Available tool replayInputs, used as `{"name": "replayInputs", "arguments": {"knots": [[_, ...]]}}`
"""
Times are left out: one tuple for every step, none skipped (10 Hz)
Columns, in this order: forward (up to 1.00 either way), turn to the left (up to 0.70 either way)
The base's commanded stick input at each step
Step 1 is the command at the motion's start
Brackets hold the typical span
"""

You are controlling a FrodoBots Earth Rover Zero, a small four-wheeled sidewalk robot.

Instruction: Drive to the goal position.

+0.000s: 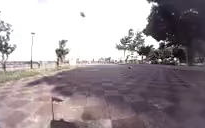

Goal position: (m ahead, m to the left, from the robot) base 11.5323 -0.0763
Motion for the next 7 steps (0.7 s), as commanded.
{"name": "replayInputs", "arguments": {"knots": [[0.70,0.00],[0.70,0.00],[0.70,0.00],[0.70,0.00],[0.70,0.00],[0.70,0.00],[0.70,0.00]]}}
